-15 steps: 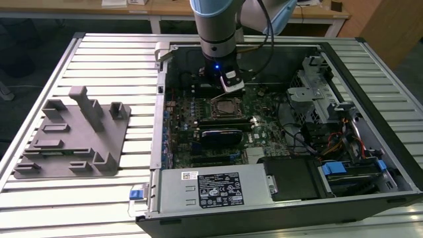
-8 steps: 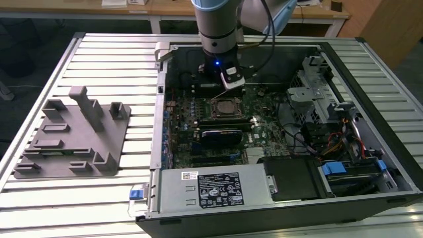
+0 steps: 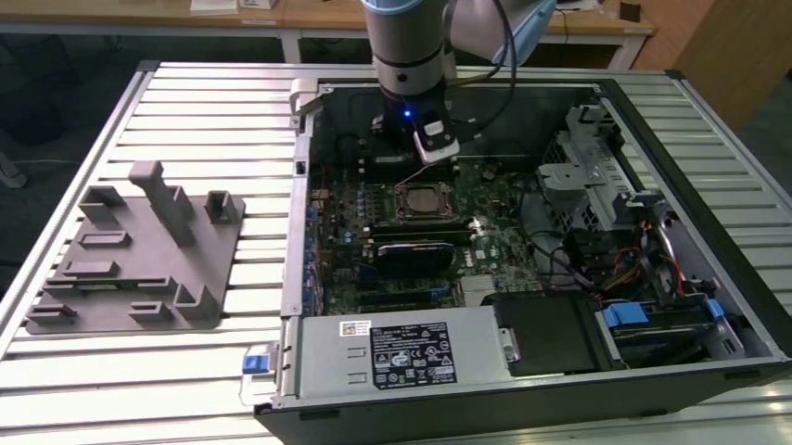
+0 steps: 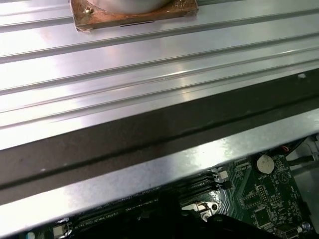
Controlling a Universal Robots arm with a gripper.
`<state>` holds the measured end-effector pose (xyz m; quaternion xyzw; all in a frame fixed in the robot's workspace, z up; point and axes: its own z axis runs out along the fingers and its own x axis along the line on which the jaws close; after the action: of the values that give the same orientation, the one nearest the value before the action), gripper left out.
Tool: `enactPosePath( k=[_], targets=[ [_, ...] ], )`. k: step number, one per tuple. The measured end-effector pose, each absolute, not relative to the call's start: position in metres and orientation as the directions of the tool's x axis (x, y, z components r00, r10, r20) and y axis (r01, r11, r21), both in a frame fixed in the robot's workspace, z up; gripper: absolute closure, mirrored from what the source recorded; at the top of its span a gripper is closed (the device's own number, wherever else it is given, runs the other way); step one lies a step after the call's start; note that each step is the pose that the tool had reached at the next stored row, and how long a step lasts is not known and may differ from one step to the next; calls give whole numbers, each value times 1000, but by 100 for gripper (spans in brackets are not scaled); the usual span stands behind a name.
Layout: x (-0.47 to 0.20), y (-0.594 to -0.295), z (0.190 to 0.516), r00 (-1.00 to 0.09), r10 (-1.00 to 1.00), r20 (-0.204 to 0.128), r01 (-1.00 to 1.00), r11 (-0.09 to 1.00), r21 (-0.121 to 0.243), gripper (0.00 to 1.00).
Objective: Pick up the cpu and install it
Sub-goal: 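Install the first cpu locking lever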
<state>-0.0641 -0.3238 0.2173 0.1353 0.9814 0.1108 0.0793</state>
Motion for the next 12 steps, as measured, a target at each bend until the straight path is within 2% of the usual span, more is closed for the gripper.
enactPosePath(
  k=[12],
  targets=[
    [-64, -324, 232, -951, 284, -123, 248, 937, 246, 89]
  ],
)
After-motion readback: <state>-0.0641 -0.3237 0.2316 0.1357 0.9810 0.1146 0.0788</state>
